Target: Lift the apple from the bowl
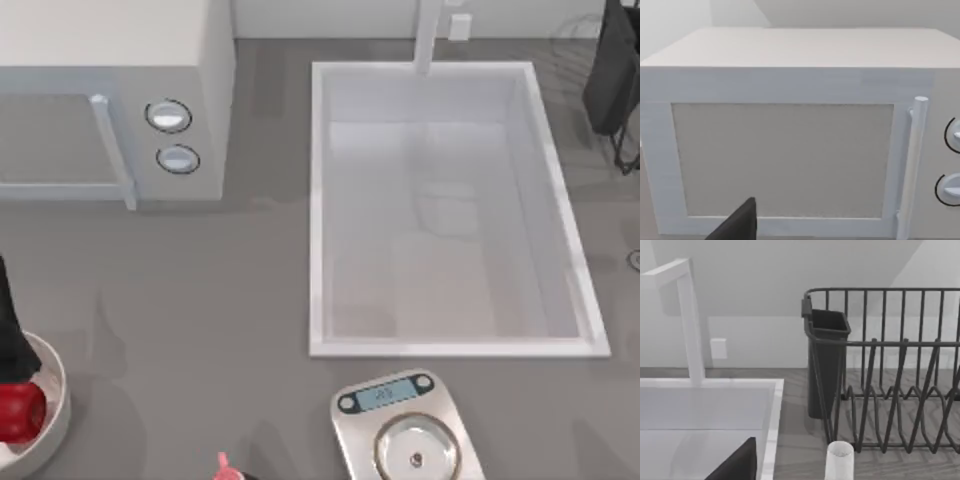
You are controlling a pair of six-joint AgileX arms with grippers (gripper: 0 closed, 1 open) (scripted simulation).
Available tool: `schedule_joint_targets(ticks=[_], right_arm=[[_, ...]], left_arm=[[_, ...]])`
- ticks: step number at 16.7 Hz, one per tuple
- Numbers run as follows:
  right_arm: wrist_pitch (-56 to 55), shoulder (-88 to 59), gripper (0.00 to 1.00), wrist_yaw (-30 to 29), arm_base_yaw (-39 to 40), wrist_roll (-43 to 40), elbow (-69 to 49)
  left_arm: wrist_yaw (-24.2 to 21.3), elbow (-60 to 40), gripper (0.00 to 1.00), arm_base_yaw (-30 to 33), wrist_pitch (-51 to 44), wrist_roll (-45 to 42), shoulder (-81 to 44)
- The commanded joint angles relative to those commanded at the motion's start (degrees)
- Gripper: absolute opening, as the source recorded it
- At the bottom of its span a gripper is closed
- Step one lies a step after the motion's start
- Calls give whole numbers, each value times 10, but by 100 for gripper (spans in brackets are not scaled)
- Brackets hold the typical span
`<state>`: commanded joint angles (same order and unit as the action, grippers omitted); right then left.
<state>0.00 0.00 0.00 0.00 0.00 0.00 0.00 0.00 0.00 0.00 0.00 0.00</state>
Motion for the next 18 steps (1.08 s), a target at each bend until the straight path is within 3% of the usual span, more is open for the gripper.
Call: schedule_joint_targets(ticks=[9, 13, 18], right_arm=[[0, 0, 100, 0, 0, 0, 0], [0, 0, 100, 0, 0, 0, 0], [0, 0, 100, 0, 0, 0, 0]], left_arm=[[0, -17, 100, 1, -19, 0, -20], [0, -102, 100, 4, -123, 2, -131], [0, -255, 100, 11, -317, 6, -381]])
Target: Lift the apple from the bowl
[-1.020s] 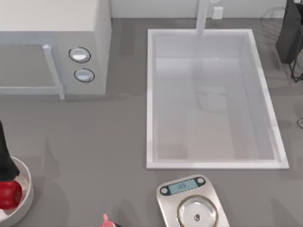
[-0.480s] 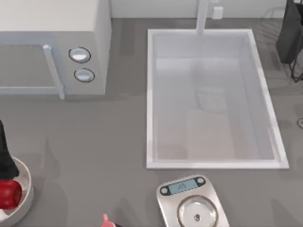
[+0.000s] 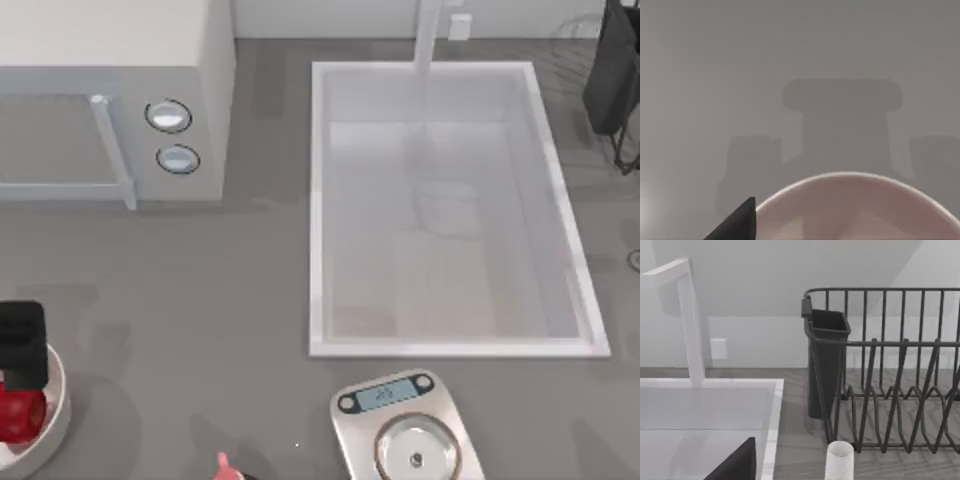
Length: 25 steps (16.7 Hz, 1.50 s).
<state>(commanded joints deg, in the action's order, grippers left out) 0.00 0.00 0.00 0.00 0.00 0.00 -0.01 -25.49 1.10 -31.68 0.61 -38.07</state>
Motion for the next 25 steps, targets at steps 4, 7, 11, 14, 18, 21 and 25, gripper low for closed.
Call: schedule_joint_targets(ticks=[4, 7, 11, 14, 18, 21, 25], right_arm=[[0, 0, 100, 0, 0, 0, 0], [0, 0, 100, 0, 0, 0, 0], [0, 0, 100, 0, 0, 0, 0], [0, 0, 100, 0, 0, 0, 0], [0, 0, 100, 0, 0, 0, 0], [0, 0, 100, 0, 0, 0, 0], [0, 0, 100, 0, 0, 0, 0]], left_arm=[[0, -122, 100, 5, -155, 3, -205], [0, -194, 100, 8, -245, 5, -321], [0, -244, 100, 10, -306, 6, -392], [0, -246, 100, 11, -309, 6, -395], [0, -238, 100, 8, -299, 6, -397], [0, -206, 100, 8, -241, 5, -425], [0, -141, 100, 8, -108, 3, -481]])
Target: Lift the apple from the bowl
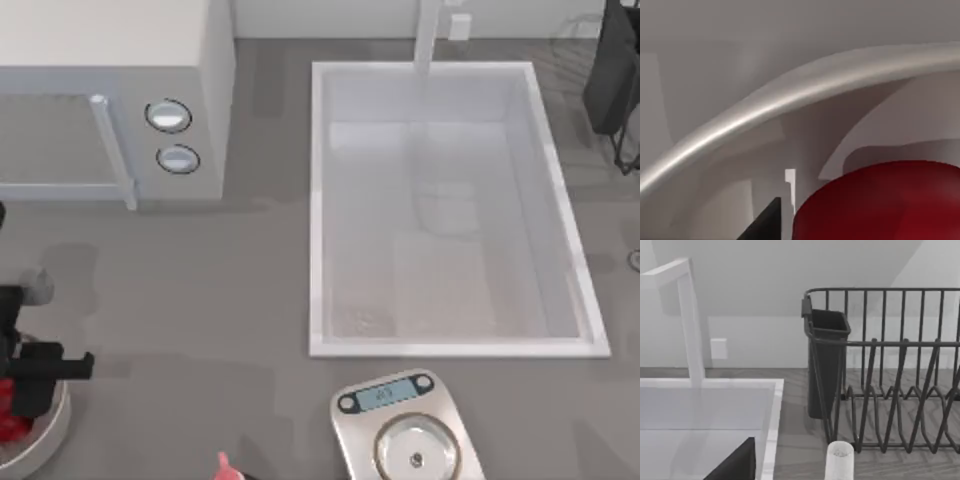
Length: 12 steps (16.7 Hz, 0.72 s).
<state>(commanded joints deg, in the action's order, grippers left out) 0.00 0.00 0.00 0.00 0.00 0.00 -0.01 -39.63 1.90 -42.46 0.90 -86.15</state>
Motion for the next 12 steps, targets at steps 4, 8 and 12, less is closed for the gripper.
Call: schedule_joint_targets(ticks=[4, 8, 12], right_arm=[[0, 0, 100, 0, 0, 0, 0], [0, 0, 100, 0, 0, 0, 0], [0, 0, 100, 0, 0, 0, 0]], left_arm=[[0, 51, 100, 0, 89, -1, -45], [0, 57, 100, 0, 97, -2, -50], [0, 57, 77, 0, 97, -2, -50]])
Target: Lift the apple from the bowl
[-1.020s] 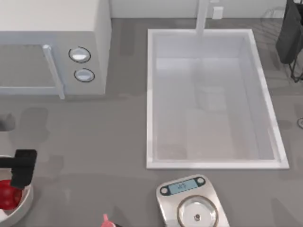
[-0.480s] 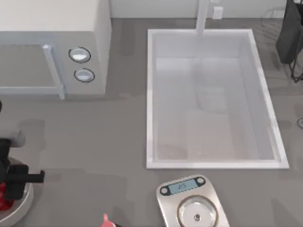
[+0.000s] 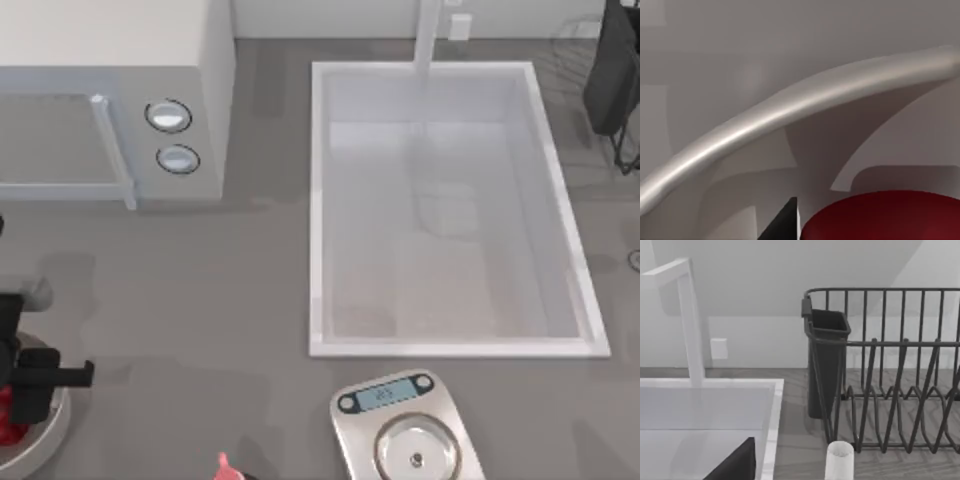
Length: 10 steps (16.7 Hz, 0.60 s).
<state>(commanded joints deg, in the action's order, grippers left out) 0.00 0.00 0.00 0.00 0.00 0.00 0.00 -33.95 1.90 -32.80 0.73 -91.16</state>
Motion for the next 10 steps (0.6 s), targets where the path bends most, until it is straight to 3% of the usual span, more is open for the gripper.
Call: schedule_joint_targets(ticks=[10], right_arm=[[0, 0, 100, 0, 0, 0, 0]], left_arm=[[0, 0, 2, 0, 0, 0, 0]])
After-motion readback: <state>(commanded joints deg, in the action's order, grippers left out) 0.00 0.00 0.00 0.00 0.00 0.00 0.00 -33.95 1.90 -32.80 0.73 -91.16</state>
